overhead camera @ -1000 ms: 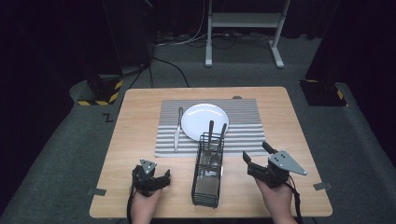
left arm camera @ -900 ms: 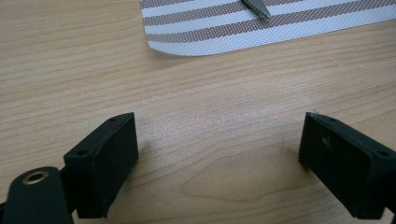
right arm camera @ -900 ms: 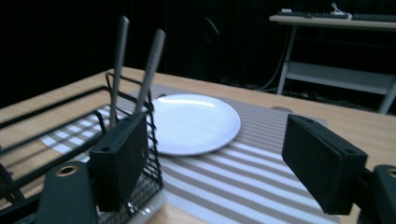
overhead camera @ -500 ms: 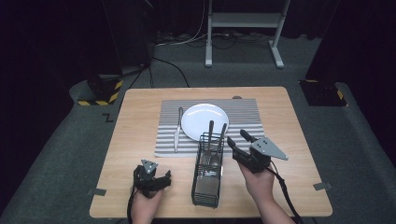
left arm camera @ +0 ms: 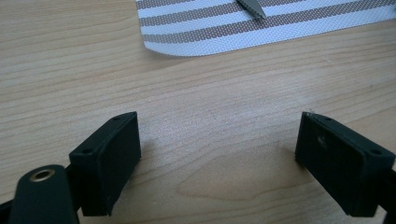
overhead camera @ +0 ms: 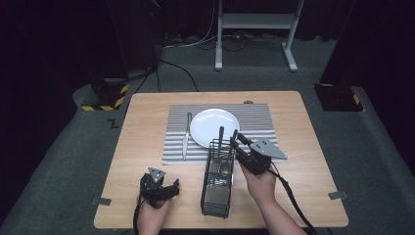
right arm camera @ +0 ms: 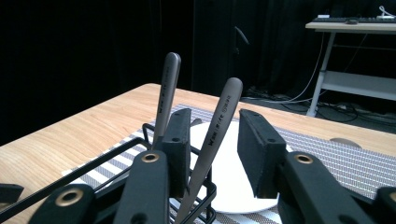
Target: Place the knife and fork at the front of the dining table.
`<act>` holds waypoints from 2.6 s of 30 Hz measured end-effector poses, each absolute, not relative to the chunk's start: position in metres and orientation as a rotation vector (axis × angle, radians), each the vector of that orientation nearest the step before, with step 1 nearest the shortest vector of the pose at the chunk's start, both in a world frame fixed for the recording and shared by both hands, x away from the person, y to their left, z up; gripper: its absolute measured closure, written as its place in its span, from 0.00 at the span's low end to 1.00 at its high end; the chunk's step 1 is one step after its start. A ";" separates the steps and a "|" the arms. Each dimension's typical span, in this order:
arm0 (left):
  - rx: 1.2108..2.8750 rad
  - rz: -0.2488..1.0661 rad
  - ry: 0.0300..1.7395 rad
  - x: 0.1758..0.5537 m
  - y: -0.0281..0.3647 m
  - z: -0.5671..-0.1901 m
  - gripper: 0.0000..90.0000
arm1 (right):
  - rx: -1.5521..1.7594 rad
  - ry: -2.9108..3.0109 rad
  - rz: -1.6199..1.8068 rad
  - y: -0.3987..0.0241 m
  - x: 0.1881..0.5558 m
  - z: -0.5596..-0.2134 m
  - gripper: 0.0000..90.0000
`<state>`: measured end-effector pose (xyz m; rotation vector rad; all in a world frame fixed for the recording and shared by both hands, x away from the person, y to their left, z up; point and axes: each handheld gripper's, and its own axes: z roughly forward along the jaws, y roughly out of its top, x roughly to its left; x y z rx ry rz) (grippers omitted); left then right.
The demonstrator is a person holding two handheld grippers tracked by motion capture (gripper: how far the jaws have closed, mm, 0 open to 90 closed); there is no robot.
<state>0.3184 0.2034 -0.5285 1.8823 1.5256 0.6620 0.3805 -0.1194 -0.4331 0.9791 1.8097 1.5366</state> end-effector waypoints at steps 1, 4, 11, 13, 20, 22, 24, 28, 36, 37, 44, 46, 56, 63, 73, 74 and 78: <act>1.882 0.661 1.525 0.318 0.203 -0.528 0.15 | 0.984 1.809 1.540 -0.119 0.381 -0.434 0.74; 1.882 0.661 1.526 0.318 0.203 -0.528 0.15 | 0.990 1.805 1.542 -0.118 0.382 -0.436 0.80; 1.882 0.660 1.525 0.318 0.204 -0.528 0.15 | 0.962 1.793 1.584 -0.114 0.379 -0.435 0.93; 1.881 0.660 1.525 0.318 0.204 -0.528 0.15 | 0.959 1.790 1.592 -0.113 0.378 -0.435 0.94; 1.881 0.661 1.526 0.318 0.204 -0.529 0.15 | 0.920 1.774 1.635 -0.109 0.369 -0.428 0.98; 1.880 0.659 1.526 0.318 0.203 -0.529 0.15 | 0.915 1.767 1.649 -0.109 0.368 -0.426 0.98; 1.880 0.659 1.526 0.318 0.203 -0.529 0.15 | 0.899 1.749 1.639 -0.109 0.366 -0.424 0.99; 1.880 0.659 1.526 0.318 0.203 -0.529 0.15 | 0.888 1.725 1.664 -0.113 0.363 -0.418 0.99; 1.880 0.659 1.526 0.318 0.203 -0.529 0.15 | 0.867 1.677 1.705 -0.119 0.356 -0.408 0.99; 1.880 0.659 1.526 0.318 0.203 -0.529 0.16 | 0.861 1.676 1.705 -0.119 0.356 -0.407 0.99; 1.881 0.660 1.526 0.318 0.204 -0.528 0.15 | 0.827 1.647 1.730 -0.119 0.350 -0.395 0.99; 1.881 0.660 1.526 0.318 0.204 -0.529 0.15 | 0.816 1.636 1.744 -0.119 0.348 -0.391 0.99; 1.881 0.661 1.526 0.318 0.204 -0.529 0.15 | 0.764 1.561 1.794 -0.125 0.335 -0.366 0.99; 1.881 0.660 1.526 0.318 0.204 -0.529 0.15 | 0.761 1.509 1.823 -0.137 0.328 -0.350 0.99; 1.880 0.660 1.526 0.318 0.203 -0.529 0.15 | 0.763 1.445 1.815 -0.156 0.320 -0.339 0.99; 1.881 0.660 1.526 0.318 0.204 -0.529 0.15 | 0.761 1.443 1.803 -0.157 0.319 -0.339 0.99; 1.881 0.661 1.526 0.318 0.203 -0.529 0.15 | 0.770 1.433 1.759 -0.166 0.320 -0.343 0.99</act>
